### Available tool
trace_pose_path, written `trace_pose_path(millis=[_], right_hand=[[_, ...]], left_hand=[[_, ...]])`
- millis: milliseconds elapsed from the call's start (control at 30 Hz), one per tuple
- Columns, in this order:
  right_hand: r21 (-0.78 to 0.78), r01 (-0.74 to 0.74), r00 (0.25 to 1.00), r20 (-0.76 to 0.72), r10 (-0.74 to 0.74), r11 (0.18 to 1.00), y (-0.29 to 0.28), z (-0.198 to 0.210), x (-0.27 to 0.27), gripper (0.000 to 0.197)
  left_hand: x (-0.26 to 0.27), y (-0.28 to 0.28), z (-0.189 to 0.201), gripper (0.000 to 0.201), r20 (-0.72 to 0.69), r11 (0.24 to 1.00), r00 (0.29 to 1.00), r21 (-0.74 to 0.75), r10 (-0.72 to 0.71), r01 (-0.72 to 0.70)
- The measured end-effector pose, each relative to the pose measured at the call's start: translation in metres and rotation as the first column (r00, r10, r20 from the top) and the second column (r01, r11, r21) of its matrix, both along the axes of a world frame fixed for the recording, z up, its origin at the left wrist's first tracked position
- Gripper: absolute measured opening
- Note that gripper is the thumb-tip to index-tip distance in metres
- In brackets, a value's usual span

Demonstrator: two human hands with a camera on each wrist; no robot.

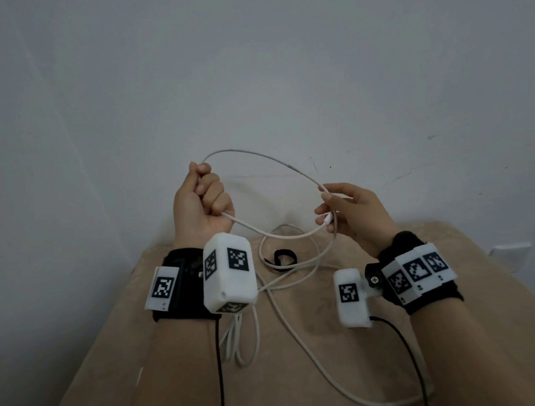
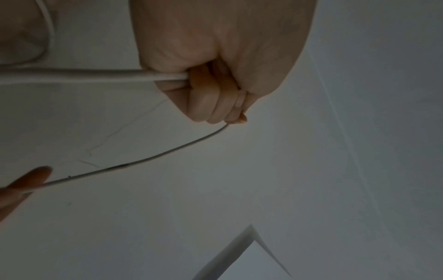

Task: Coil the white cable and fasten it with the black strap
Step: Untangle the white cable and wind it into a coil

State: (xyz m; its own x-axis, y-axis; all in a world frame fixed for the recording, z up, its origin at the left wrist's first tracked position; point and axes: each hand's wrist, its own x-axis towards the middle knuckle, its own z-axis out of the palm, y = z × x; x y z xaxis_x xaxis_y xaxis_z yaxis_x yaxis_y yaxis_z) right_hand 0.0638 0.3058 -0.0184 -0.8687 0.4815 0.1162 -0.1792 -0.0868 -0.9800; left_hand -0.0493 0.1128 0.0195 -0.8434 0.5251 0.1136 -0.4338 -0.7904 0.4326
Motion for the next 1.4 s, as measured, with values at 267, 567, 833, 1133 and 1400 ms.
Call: trace_pose_path(millis=[267, 567, 833, 1133, 1400], right_hand=[[-0.387, -0.274, 0.95, -0.252, 0.185, 0.881, -0.003, 0.013, 0.005, 0.042], [-0.2, -0.199, 0.956, -0.255, 0.145, 0.96, -0.003, 0.016, 0.005, 0.048], [0.115, 0.118, 0.972, -0.214, -0.092, 0.986, -0.001, 0.016, 0.005, 0.009], [0.214, -0.001, 0.988, -0.154, 0.034, 0.977, -0.007, 0.021, 0.006, 0.021], [0.29, -0.052, 0.994, -0.077, 0.078, 0.956, -0.01, 0.019, 0.004, 0.024]], left_hand=[[0.002, 0.003, -0.004, 0.038, -0.006, 0.992, 0.998, -0.109, 0.061, -0.061], [0.009, 0.013, -0.003, 0.036, -0.221, 0.907, 0.975, -0.412, -0.005, -0.089], [0.011, 0.013, -0.007, 0.032, -0.35, 0.778, 0.931, -0.611, -0.1, -0.146], [0.018, 0.017, -0.01, 0.028, -0.541, 0.642, 0.787, -0.724, -0.298, -0.254], [0.02, 0.018, -0.012, 0.027, -0.529, 0.616, 0.748, -0.76, -0.401, -0.207]])
